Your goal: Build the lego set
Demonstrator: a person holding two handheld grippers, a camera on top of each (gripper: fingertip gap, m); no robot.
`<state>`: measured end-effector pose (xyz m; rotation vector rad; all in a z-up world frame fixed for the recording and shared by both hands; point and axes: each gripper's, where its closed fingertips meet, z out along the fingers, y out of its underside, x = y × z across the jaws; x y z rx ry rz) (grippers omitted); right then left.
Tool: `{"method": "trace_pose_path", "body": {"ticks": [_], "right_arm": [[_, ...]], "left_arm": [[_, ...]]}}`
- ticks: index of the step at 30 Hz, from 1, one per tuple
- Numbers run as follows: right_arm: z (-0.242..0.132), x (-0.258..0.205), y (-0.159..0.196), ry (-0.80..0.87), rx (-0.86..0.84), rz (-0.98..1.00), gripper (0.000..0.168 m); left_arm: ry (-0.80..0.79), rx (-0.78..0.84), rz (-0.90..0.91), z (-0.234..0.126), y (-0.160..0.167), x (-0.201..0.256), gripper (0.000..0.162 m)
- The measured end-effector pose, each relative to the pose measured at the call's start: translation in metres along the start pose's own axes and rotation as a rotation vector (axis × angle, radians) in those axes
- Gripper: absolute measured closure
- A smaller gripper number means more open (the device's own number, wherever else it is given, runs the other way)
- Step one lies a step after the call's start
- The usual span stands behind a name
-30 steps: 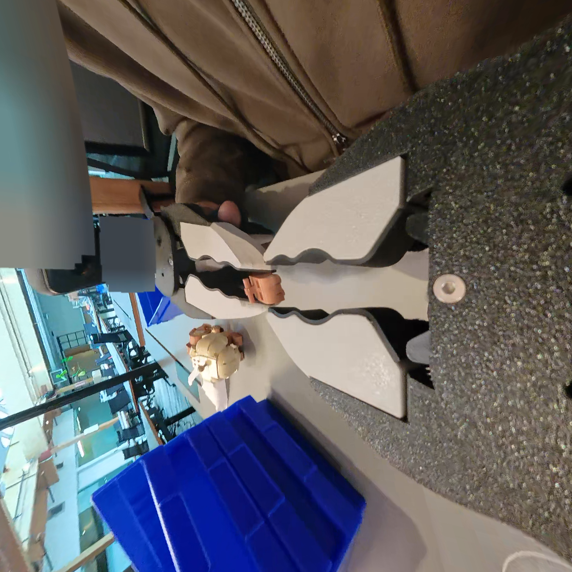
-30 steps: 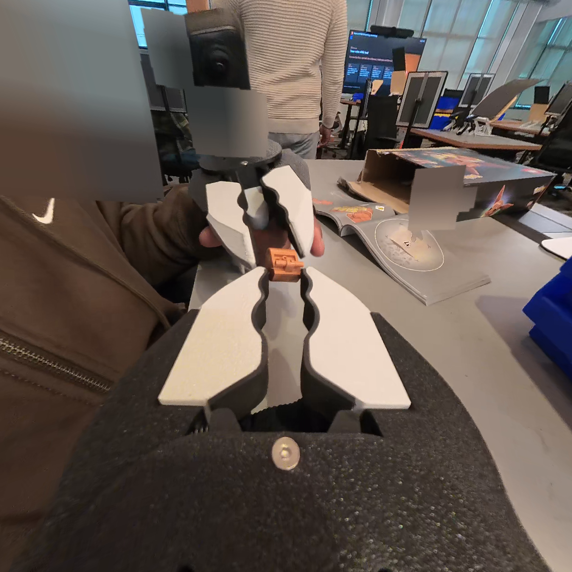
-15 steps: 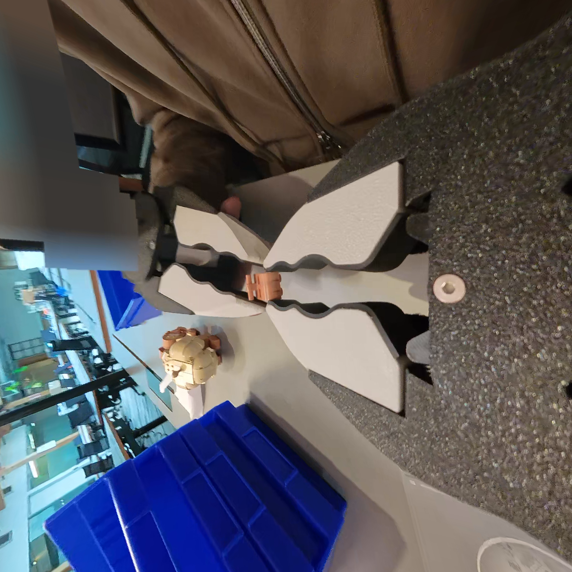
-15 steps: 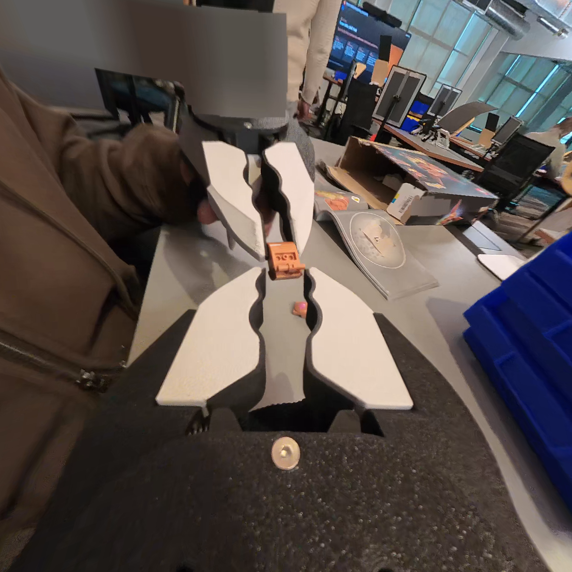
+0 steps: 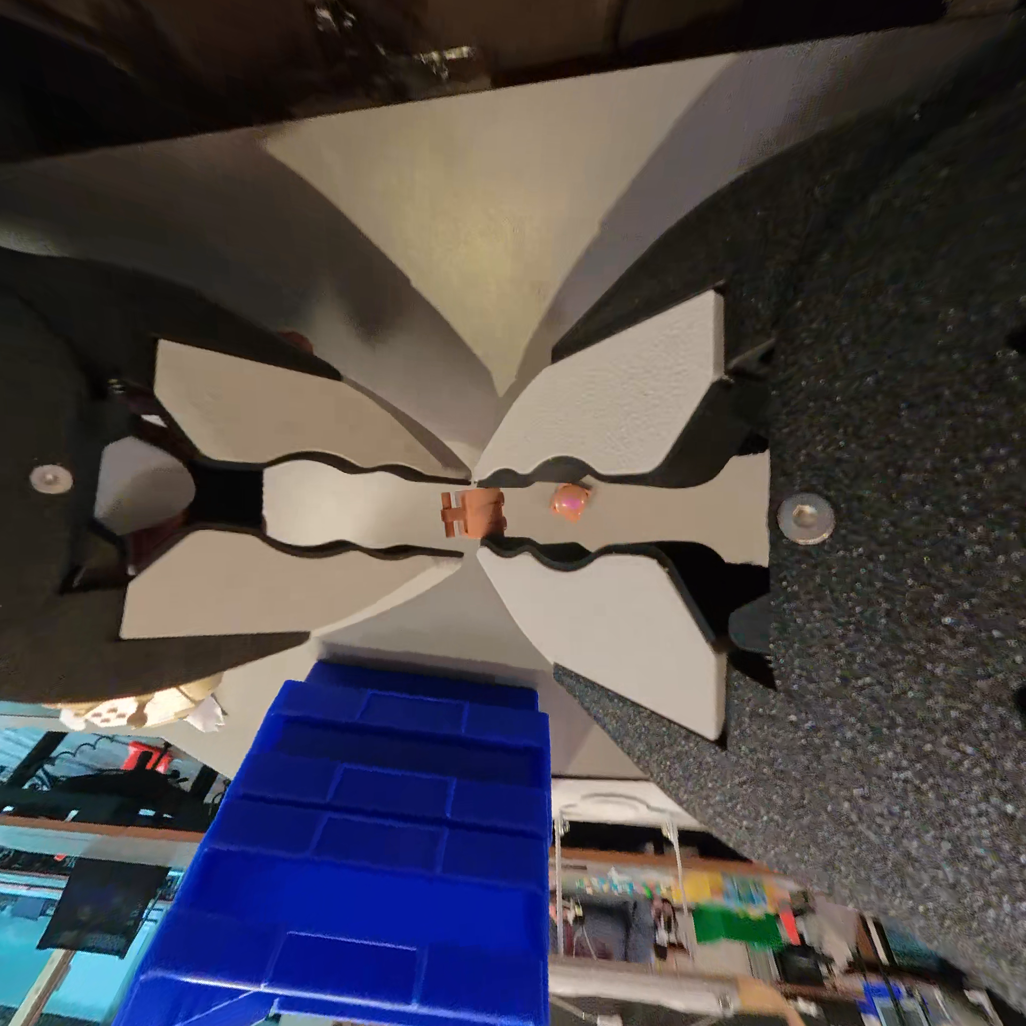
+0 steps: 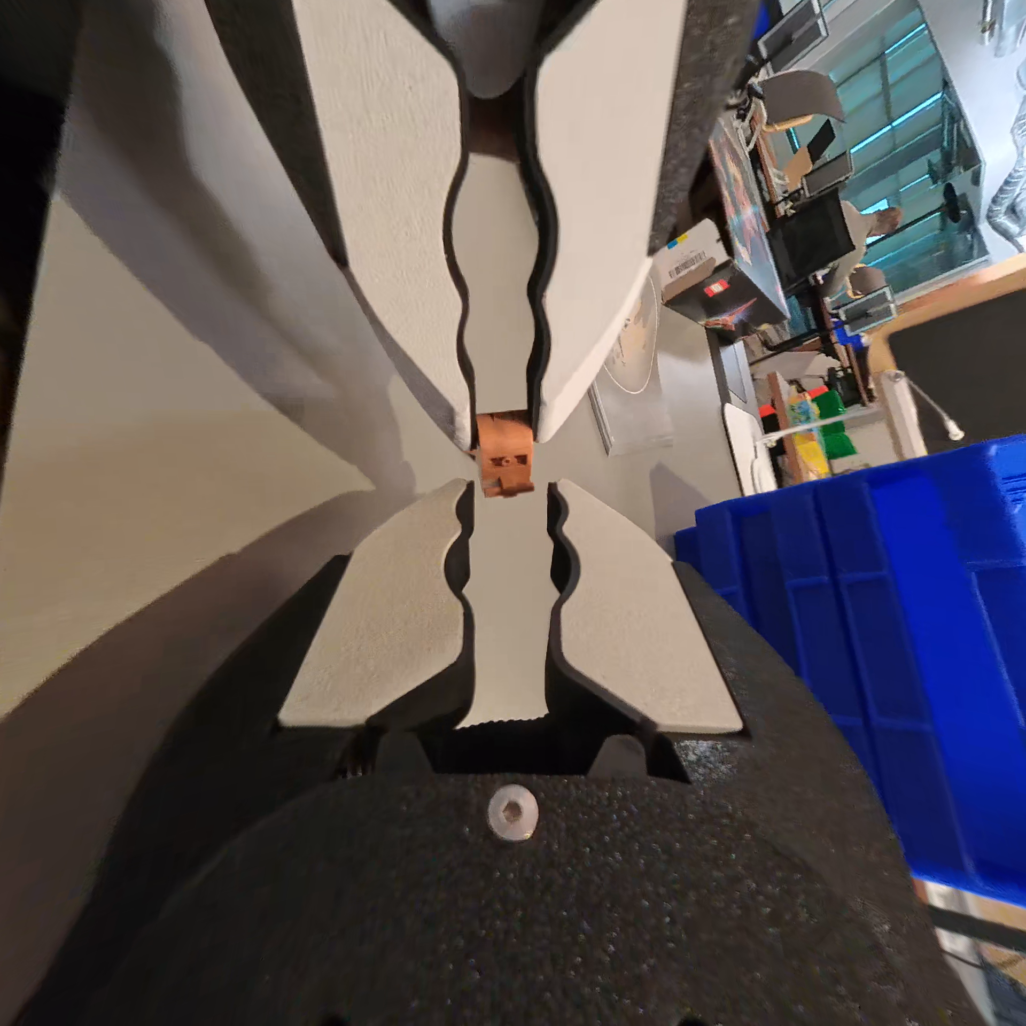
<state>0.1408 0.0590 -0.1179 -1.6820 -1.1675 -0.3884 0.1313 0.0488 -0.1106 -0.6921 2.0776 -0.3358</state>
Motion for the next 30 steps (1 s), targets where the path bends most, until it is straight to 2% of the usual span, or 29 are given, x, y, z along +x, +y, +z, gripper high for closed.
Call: {"method": "trace_pose_path", "body": {"ticks": [5, 10, 22, 30], "right_arm": [[0.006, -0.004, 0.006, 0.033, -0.07, -0.094, 0.15], [0.007, -0.01, 0.008, -0.029, -0.057, -0.071, 0.151], [0.002, -0.024, 0.007, -0.217, 0.064, 0.083, 0.151], [-0.001, -0.03, 0.005, -0.311, 0.088, 0.152, 0.151]], "left_arm": [[-0.017, -0.061, 0.076, 0.005, 0.003, 0.003, 0.145], [-0.007, -0.054, 0.161, 0.007, 0.005, 0.008, 0.145], [0.102, 0.141, 0.279, 0.009, 0.002, 0.017, 0.144], [0.117, 0.186, 0.384, 0.008, 0.0, 0.021, 0.144]]}}
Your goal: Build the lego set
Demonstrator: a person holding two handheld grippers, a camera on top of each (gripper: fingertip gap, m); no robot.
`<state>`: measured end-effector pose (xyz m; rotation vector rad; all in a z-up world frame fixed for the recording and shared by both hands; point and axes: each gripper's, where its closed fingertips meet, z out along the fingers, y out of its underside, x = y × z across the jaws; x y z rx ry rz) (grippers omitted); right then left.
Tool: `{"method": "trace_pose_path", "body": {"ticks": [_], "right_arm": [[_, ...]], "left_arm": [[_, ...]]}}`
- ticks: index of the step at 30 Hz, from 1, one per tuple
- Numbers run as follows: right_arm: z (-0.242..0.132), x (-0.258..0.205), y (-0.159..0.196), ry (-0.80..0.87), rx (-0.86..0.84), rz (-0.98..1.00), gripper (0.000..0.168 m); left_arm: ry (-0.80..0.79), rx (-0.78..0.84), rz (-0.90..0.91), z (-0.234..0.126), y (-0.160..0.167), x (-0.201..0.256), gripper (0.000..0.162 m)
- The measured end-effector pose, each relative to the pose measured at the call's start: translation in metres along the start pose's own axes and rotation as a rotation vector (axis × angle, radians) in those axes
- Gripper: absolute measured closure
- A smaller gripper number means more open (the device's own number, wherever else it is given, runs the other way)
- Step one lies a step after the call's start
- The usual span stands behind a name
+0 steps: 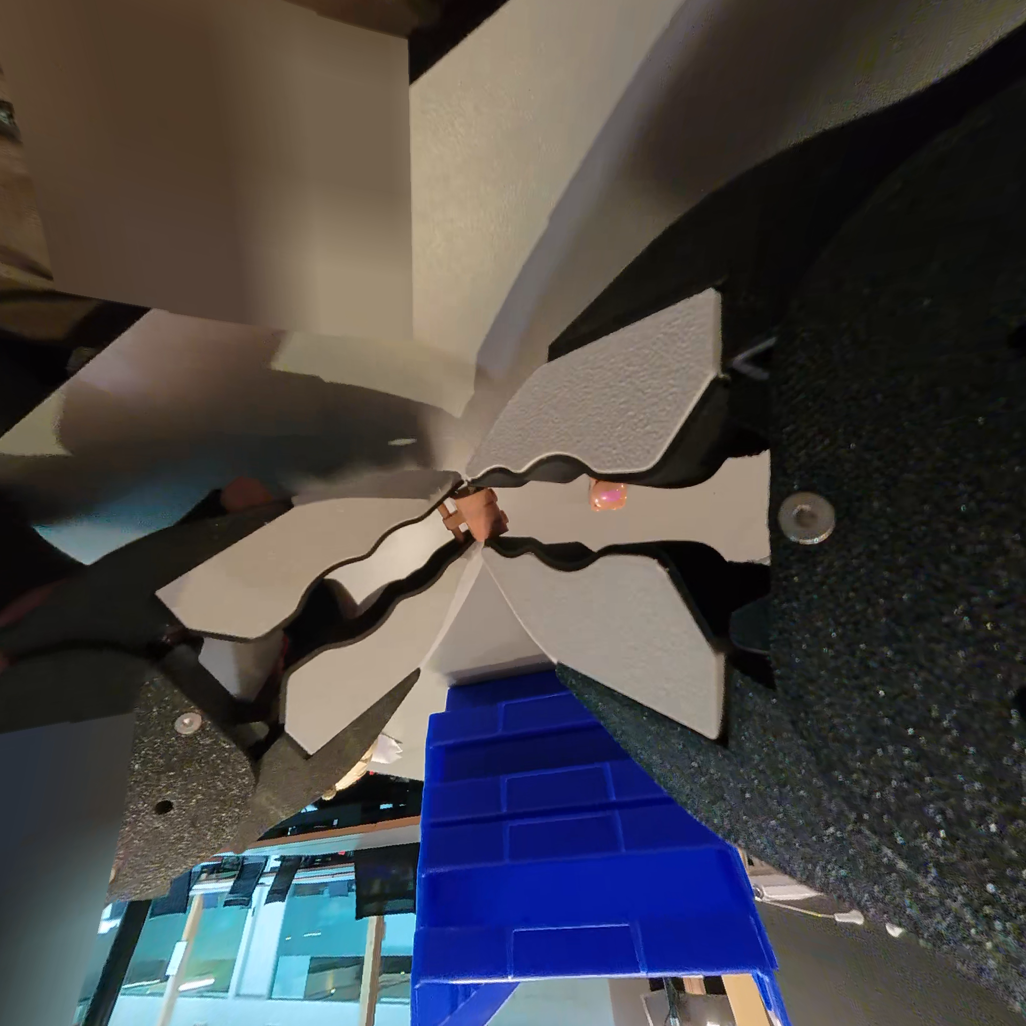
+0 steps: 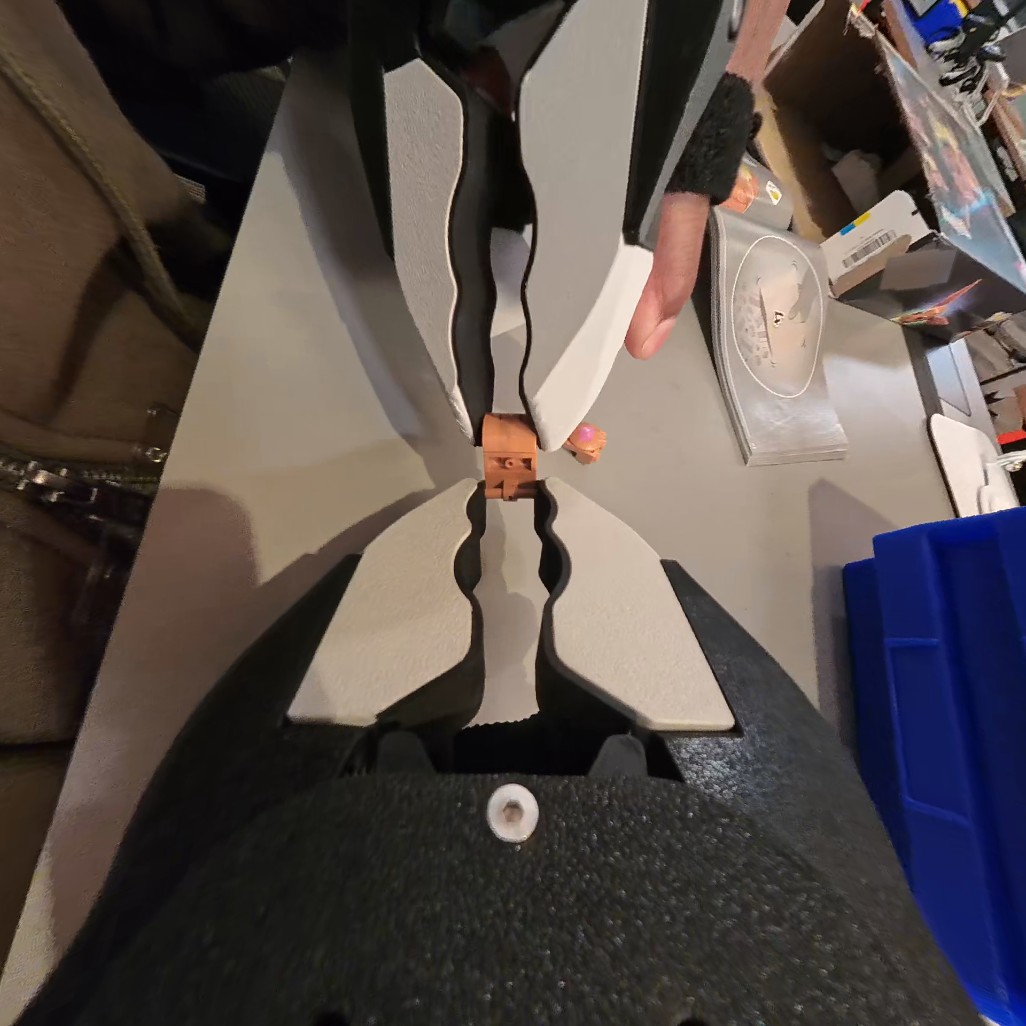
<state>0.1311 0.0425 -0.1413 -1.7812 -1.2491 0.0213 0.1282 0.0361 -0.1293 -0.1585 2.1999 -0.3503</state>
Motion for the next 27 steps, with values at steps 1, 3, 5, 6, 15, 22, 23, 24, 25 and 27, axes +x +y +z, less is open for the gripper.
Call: {"method": "trace_pose_path", "body": {"ticks": [1, 3, 5, 6, 15, 22, 23, 24, 25, 27], "right_arm": [[0.0, 0.001, 0.001, 0.004, -0.002, 0.01, 0.151], [0.0, 0.006, 0.003, 0.03, -0.012, 0.037, 0.151], [-0.001, 0.012, 0.004, 0.061, -0.013, 0.075, 0.151], [-0.001, 0.015, 0.004, 0.074, -0.015, 0.083, 0.151], [-0.002, 0.02, 0.002, 0.138, -0.041, 0.056, 0.151], [0.003, 0.008, 0.004, 0.115, -0.089, -0.116, 0.151], [0.003, 0.004, 0.002, 0.095, -0.078, -0.135, 0.151], [0.003, 0.002, 0.0, 0.079, -0.062, -0.144, 0.151], [0.003, 0.001, -0.002, 0.078, -0.049, -0.144, 0.151], [0.002, 0.008, -0.003, 0.118, -0.039, -0.143, 0.151]], "left_arm": [[-0.001, -0.001, -0.015, 0.001, 0.001, -0.001, 0.144], [-0.01, -0.002, -0.106, 0.003, 0.004, -0.004, 0.144], [-0.044, 0.004, -0.212, 0.004, 0.009, -0.01, 0.144], [-0.056, 0.011, -0.256, 0.004, 0.009, -0.012, 0.143], [-0.093, -0.051, -0.287, 0.008, 0.013, -0.017, 0.142], [-0.049, -0.043, -0.039, 0.007, 0.007, -0.004, 0.144], [-0.038, -0.02, 0.005, 0.006, 0.005, -0.001, 0.144], [-0.032, 0.004, 0.048, 0.005, 0.003, 0.002, 0.144], [-0.033, 0.02, 0.074, 0.004, 0.002, 0.002, 0.144], [-0.055, 0.024, 0.064, 0.002, 0.003, -0.002, 0.143]]}}
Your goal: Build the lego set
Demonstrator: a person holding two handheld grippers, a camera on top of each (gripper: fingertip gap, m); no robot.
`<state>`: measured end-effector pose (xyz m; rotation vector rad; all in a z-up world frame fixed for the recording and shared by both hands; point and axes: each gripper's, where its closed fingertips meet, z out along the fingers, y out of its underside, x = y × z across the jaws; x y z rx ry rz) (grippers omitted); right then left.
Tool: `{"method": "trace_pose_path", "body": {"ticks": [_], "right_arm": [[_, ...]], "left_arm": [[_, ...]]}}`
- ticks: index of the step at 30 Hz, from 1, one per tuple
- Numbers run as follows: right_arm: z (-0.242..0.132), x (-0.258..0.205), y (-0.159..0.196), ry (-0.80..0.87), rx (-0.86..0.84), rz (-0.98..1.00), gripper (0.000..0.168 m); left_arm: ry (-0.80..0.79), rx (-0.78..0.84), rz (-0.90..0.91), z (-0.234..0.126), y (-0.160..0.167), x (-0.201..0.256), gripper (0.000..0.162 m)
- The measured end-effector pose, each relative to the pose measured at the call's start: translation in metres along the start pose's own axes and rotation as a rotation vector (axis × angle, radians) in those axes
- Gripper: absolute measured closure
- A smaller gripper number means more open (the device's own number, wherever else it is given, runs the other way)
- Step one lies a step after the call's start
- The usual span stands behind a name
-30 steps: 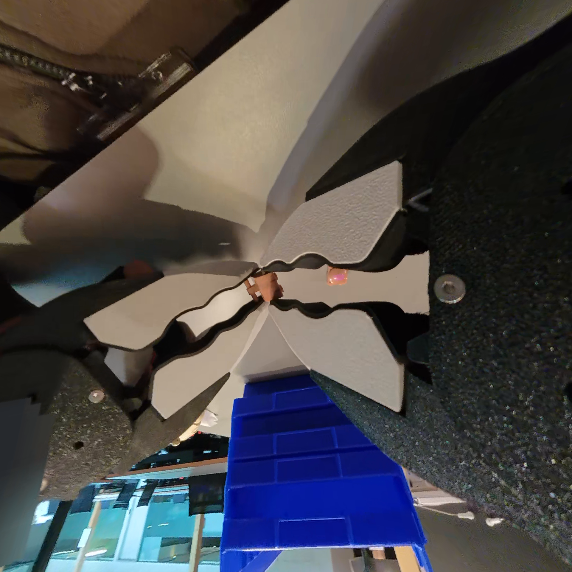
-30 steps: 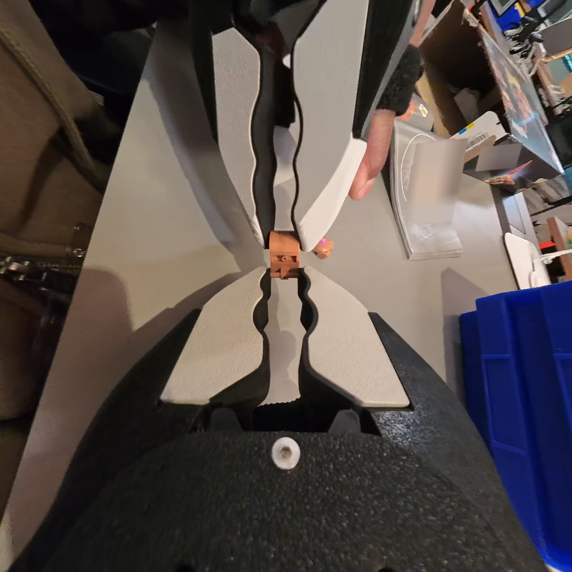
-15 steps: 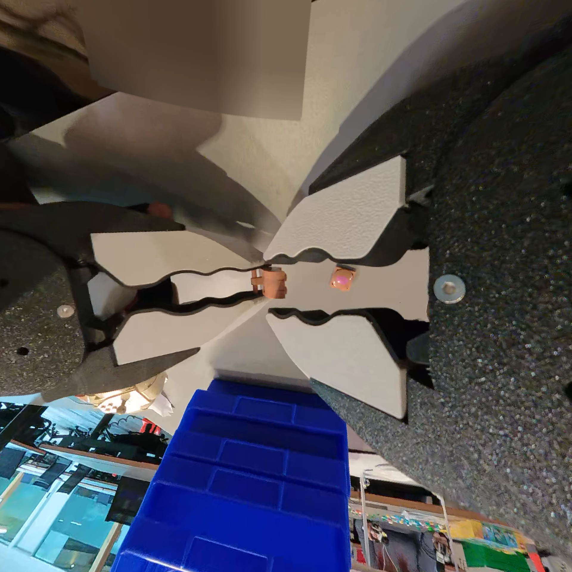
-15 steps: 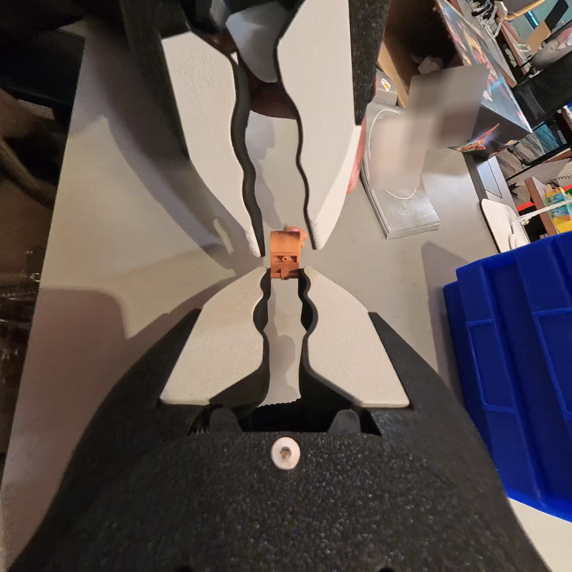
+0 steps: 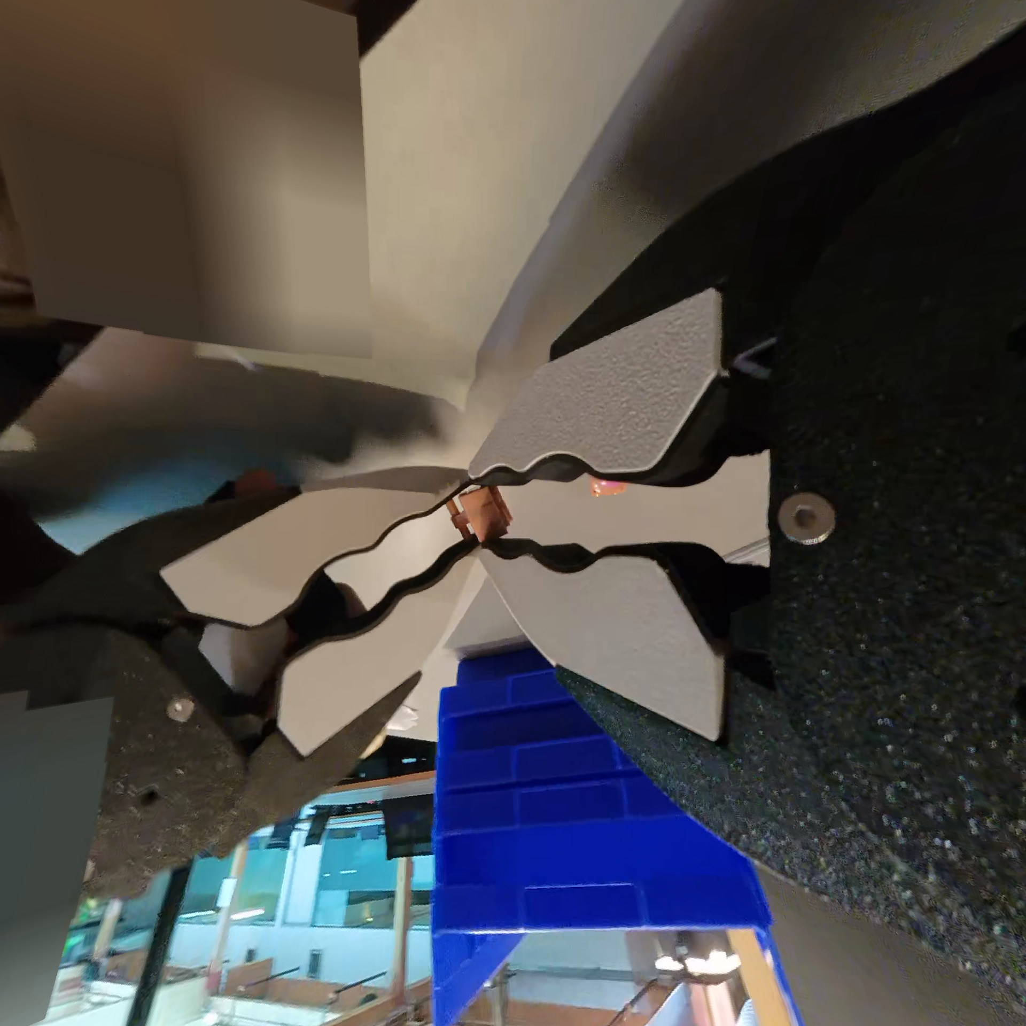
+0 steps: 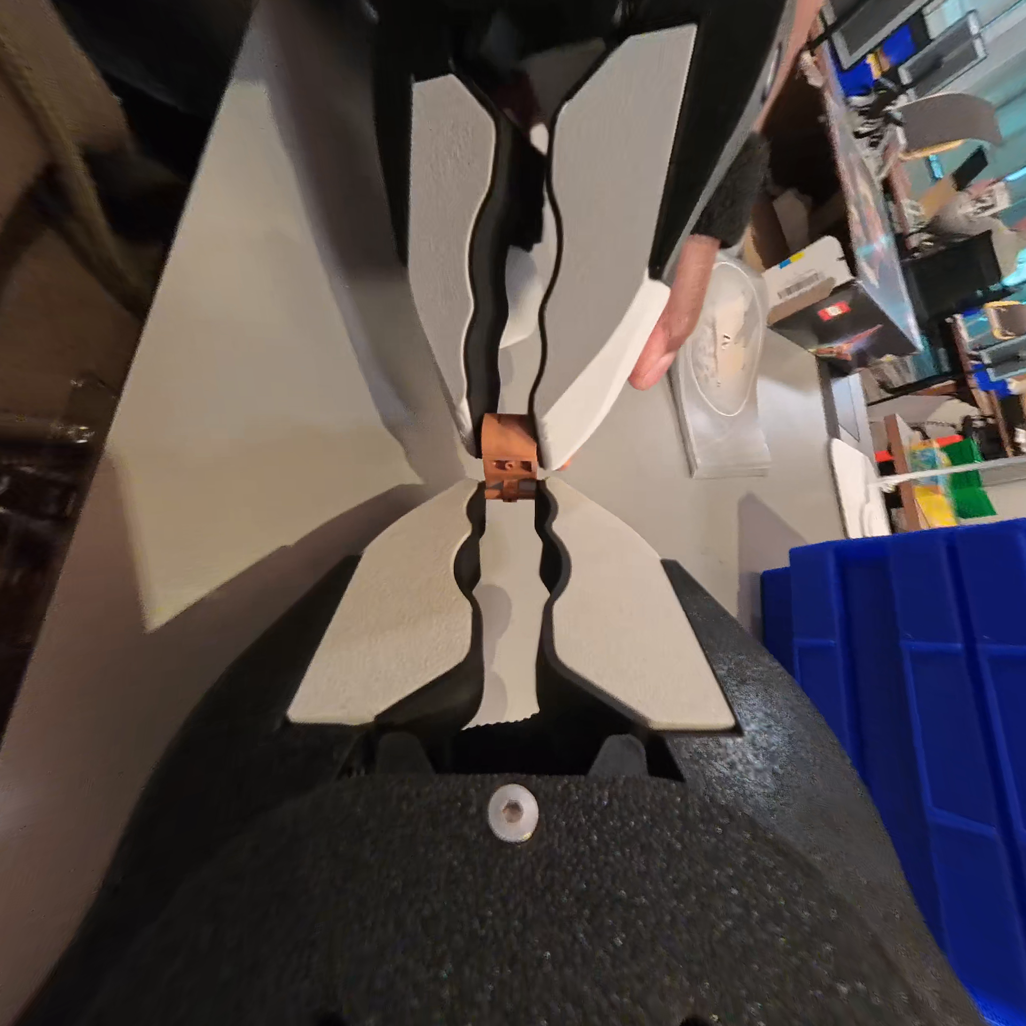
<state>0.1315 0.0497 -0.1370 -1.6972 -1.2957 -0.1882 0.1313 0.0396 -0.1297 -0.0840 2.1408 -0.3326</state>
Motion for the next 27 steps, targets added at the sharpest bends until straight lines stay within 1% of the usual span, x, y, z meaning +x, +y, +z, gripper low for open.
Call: {"method": "trace_pose_path", "body": {"ticks": [2, 4, 5, 6, 8, 10, 12, 14, 16, 18, 22, 25, 27], "right_arm": [[-0.001, 0.012, 0.002, 0.084, -0.019, -0.014, 0.151], [-0.004, 0.026, 0.004, 0.205, -0.037, -0.047, 0.151], [-0.006, 0.034, 0.005, 0.277, -0.05, -0.076, 0.151], [-0.01, 0.042, 0.005, 0.351, -0.064, -0.11, 0.151], [-0.017, 0.054, 0.004, 0.47, -0.083, -0.172, 0.152], [-0.022, 0.061, 0.0, 0.548, -0.084, -0.211, 0.152], [-0.026, 0.065, -0.005, 0.607, -0.082, -0.261, 0.152], [-0.028, 0.064, -0.01, 0.633, -0.08, -0.31, 0.152], [-0.029, 0.064, -0.013, 0.663, -0.079, -0.352, 0.152], [-0.031, 0.064, -0.015, 0.683, -0.078, -0.383, 0.152], [-0.032, 0.063, -0.018, 0.687, -0.059, -0.428, 0.152], [-0.033, 0.061, -0.02, 0.657, -0.018, -0.398, 0.151], [-0.033, 0.059, -0.02, 0.606, 0.024, -0.317, 0.15]], "left_arm": [[-0.048, -0.015, -0.106, 0.001, 0.005, -0.009, 0.144], [-0.105, -0.04, -0.252, 0.002, 0.013, -0.02, 0.145], [-0.122, -0.053, -0.332, 0.001, 0.017, -0.024, 0.141], [-0.127, -0.043, -0.403, 0.0, 0.016, -0.026, 0.135], [-0.155, 0.009, -0.545, -0.005, 0.012, -0.033, 0.133], [-0.184, 0.074, -0.687, -0.009, 0.006, -0.043, 0.131], [-0.213, 0.13, -0.793, -0.013, 0.001, -0.052, 0.132], [-0.227, 0.146, -0.822, -0.014, 0.0, -0.055, 0.134], [-0.233, 0.124, -0.817, -0.013, 0.002, -0.055, 0.137], [-0.239, 0.133, -0.79, -0.013, 0.001, -0.056, 0.147], [-0.23, 0.15, -0.758, -0.015, 0.0, -0.055, 0.148], [-0.223, 0.159, -0.7, -0.016, -0.002, -0.054, 0.148], [-0.229, 0.145, -0.647, -0.016, -0.002, -0.054, 0.148]]}}
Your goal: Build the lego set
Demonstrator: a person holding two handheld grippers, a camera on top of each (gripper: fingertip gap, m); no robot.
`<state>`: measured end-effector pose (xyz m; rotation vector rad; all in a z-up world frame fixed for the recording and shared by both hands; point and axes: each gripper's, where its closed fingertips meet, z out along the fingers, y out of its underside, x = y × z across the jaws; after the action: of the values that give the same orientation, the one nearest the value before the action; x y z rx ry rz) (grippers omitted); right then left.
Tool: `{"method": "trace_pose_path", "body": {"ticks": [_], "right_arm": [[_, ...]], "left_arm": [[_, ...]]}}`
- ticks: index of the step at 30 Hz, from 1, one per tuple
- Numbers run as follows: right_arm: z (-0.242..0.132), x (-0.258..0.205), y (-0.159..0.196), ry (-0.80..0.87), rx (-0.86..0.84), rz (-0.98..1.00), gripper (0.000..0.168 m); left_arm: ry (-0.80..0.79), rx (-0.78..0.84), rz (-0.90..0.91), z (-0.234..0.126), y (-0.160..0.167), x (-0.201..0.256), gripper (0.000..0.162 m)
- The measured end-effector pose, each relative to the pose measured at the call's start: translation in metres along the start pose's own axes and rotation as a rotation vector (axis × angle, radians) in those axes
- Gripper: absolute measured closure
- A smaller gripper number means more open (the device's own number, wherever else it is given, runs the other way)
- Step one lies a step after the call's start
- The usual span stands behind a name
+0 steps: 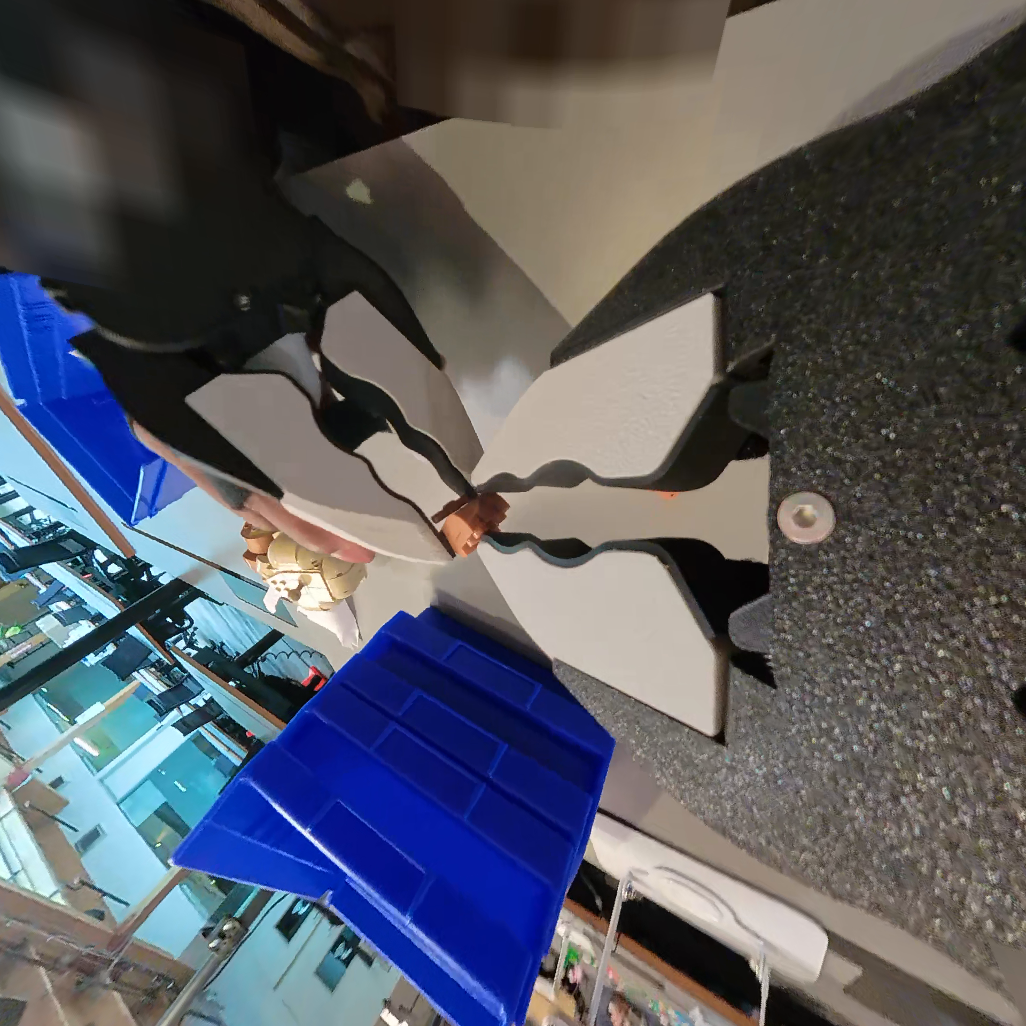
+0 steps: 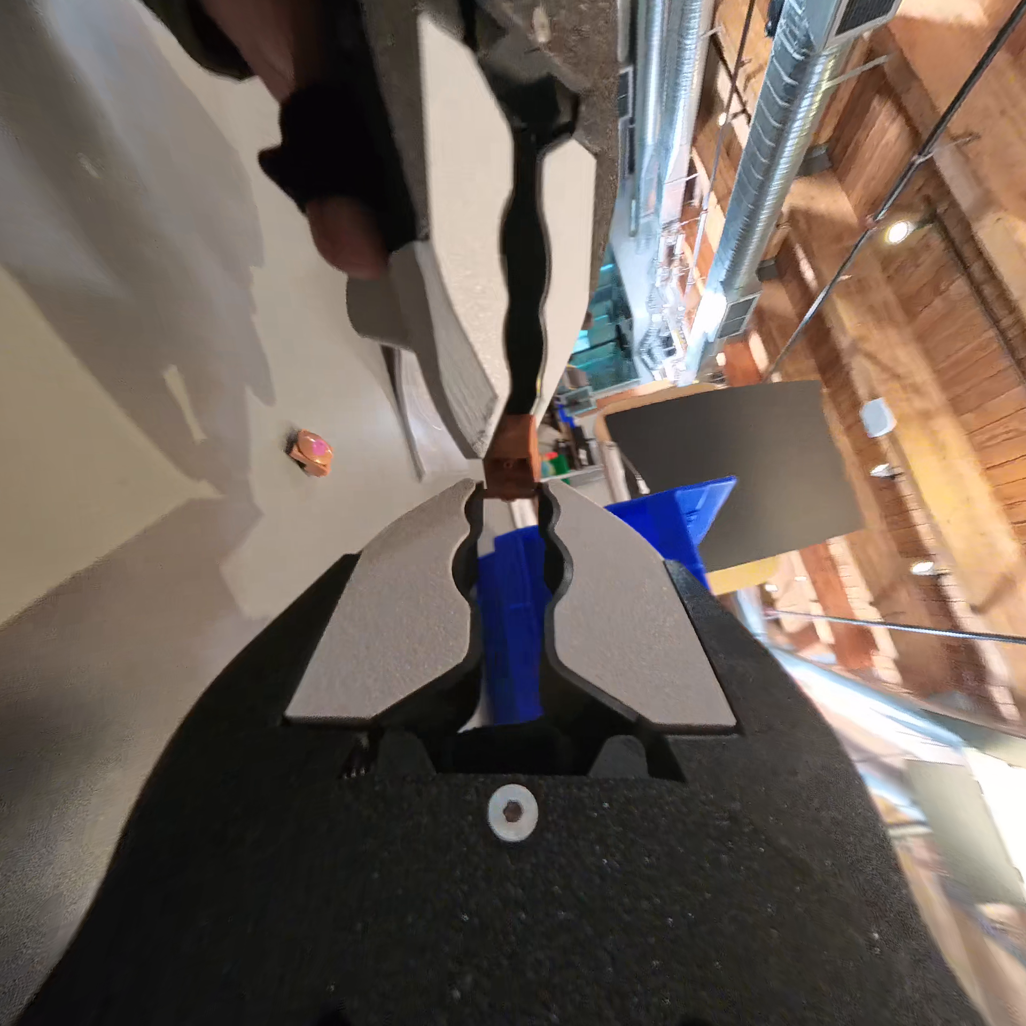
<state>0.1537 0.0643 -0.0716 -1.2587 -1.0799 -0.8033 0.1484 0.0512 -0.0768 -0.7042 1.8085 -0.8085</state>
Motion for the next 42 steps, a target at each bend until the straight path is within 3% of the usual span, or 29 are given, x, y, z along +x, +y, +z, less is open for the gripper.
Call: {"method": "trace_pose_path", "body": {"ticks": [8, 12, 18, 28, 31, 35, 42], "right_arm": [[-0.007, 0.001, 0.001, -0.242, 0.058, 0.548, 0.148], [-0.008, -0.001, -0.001, -0.32, 0.08, 0.689, 0.158], [-0.01, -0.002, -0.003, -0.336, 0.097, 0.66, 0.161], [-0.016, -0.002, -0.013, -0.33, 0.18, 0.547, 0.161], [-0.016, -0.002, -0.013, -0.331, 0.189, 0.569, 0.161], [-0.02, -0.005, -0.011, -0.421, 0.203, 0.722, 0.159], [-0.035, 0.01, -0.019, -0.698, 0.344, 1.191, 0.147]], "left_arm": [[-0.156, -0.04, 0.297, 0.001, -0.001, -0.005, 0.149], [-0.2, -0.036, 0.396, 0.002, -0.004, -0.004, 0.149], [-0.19, -0.009, 0.42, 0.001, -0.007, -0.001, 0.149], [0.03, 0.117, 0.055, -0.005, -0.012, 0.005, 0.148], [0.048, 0.133, 0.018, -0.005, -0.013, 0.005, 0.148], [0.004, 0.096, 0.172, -0.003, -0.011, 0.008, 0.148], [-0.084, 0.099, 0.504, -0.008, -0.016, 0.011, 0.149]]}}
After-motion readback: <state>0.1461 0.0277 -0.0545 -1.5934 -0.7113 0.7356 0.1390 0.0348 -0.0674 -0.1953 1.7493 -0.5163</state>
